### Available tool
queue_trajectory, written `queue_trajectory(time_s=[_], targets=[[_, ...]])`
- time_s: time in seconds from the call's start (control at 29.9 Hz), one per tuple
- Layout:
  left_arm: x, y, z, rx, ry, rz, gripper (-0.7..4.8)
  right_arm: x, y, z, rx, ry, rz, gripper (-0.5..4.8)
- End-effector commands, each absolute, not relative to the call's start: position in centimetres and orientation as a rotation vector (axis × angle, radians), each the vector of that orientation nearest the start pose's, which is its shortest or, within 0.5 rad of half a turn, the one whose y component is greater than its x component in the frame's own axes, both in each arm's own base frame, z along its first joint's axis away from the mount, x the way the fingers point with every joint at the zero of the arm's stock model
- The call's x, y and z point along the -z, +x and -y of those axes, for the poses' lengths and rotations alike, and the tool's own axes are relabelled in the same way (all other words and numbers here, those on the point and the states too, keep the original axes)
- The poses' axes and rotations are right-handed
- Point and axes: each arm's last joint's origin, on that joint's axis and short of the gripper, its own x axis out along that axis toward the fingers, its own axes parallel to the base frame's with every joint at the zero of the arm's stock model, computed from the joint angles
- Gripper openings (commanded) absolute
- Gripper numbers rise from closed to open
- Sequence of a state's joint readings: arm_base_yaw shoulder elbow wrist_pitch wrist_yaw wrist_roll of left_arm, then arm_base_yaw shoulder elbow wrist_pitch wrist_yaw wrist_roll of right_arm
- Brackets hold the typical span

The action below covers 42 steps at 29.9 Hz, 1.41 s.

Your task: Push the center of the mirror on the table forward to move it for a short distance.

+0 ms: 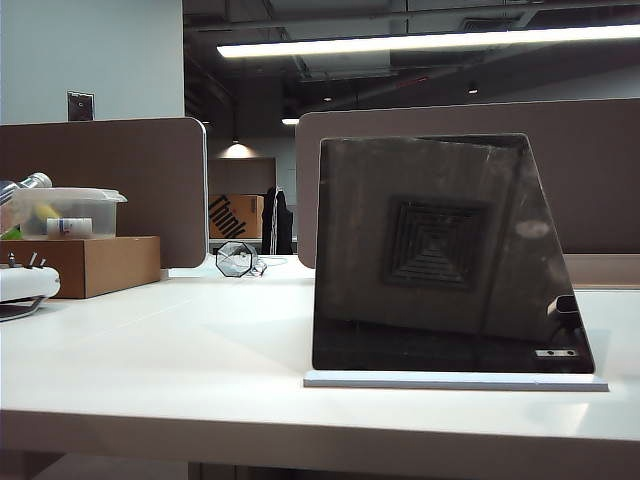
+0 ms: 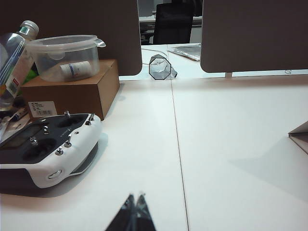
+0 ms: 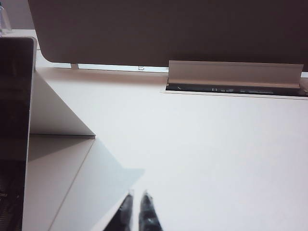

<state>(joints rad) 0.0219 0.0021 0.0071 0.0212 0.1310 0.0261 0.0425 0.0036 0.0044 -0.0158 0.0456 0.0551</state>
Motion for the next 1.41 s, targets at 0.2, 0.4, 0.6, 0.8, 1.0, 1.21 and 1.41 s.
queue_trajectory(time_s=[0.2, 0.4, 0.6, 0.8, 1.0, 1.21, 1.41], targets=[[-16.9, 9.7, 0.2, 0.112, 0.029, 0.036, -0.05, -16.4, 9.8, -0.3, 0.006, 0.053, 0.001, 0.26], [-16.8, 9.5, 2.1, 0.304, 0.025, 0.038, -0.05, -16.5, 9.8, -0.3, -0.002, 0.146, 0.004, 0.27], [-16.9, 7.9, 5.6, 0.708, 0.018, 0.044, -0.05, -16.6, 9.7, -0.6, -0.12, 0.62, -0.025, 0.27], [-16.9, 7.1, 6.6, 0.884, 0.016, 0.046, -0.05, -18.7, 9.1, -1.3, -0.367, 0.741, -0.058, -0.1], [-16.9, 7.1, 6.6, 0.886, 0.016, 0.046, -0.05, -23.7, 7.8, -1.0, -0.303, 0.652, 0.048, -0.1], [-16.9, 7.1, 6.6, 0.886, 0.016, 0.046, -0.05, -28.5, 9.0, -1.3, -0.356, 0.569, -0.043, -0.1], [-16.8, 7.1, 6.6, 0.886, 0.016, 0.046, -0.05, -31.1, 13.7, -1.6, -0.341, 0.437, -0.332, -0.1]])
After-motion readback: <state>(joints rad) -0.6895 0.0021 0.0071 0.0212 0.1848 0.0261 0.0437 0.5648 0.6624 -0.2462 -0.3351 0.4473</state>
